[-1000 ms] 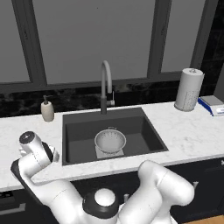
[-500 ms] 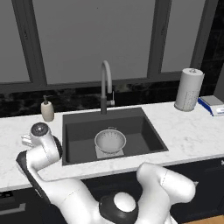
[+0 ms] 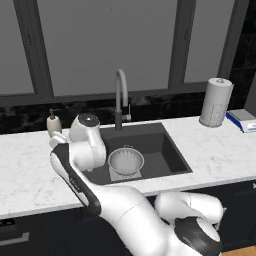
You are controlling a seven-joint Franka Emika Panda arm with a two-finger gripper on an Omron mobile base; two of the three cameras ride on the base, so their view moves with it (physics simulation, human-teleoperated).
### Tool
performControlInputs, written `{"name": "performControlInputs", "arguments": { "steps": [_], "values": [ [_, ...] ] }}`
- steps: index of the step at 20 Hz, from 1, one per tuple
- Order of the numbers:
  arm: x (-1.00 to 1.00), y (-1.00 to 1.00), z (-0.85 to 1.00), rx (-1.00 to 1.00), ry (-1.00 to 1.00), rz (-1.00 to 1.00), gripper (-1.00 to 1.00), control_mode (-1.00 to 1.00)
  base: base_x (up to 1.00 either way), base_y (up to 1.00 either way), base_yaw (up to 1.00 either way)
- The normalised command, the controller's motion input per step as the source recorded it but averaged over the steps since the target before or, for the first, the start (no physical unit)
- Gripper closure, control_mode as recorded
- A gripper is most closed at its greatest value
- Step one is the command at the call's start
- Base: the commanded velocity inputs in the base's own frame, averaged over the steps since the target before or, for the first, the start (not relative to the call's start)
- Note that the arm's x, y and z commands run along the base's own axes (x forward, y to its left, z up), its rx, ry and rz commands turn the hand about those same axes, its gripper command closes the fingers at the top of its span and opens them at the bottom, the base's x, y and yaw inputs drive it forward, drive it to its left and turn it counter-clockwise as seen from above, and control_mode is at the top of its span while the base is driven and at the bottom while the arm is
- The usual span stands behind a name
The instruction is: Put the colander in the sink, put the banana in the colander, and turn on the sink faucet and pour water over the colander.
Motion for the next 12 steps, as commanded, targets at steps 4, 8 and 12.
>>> {"name": "performControlInputs", "arguments": {
  "steps": [4, 8, 12],
  "values": [
    [-0.71, -1.0, 0.65, 0.23, 0.06, -0.14, 1.0, -1.0, 0.0, 0.0, 0.0],
    [-0.87, -1.0, 0.63, 0.3, 0.08, -0.08, 1.0, -1.0, 0.0, 0.0, 0.0],
    [-0.77, -1.0, 0.57, 0.39, 0.2, -0.13, 1.0, -1.0, 0.0, 0.0, 0.0]
  ]
}}
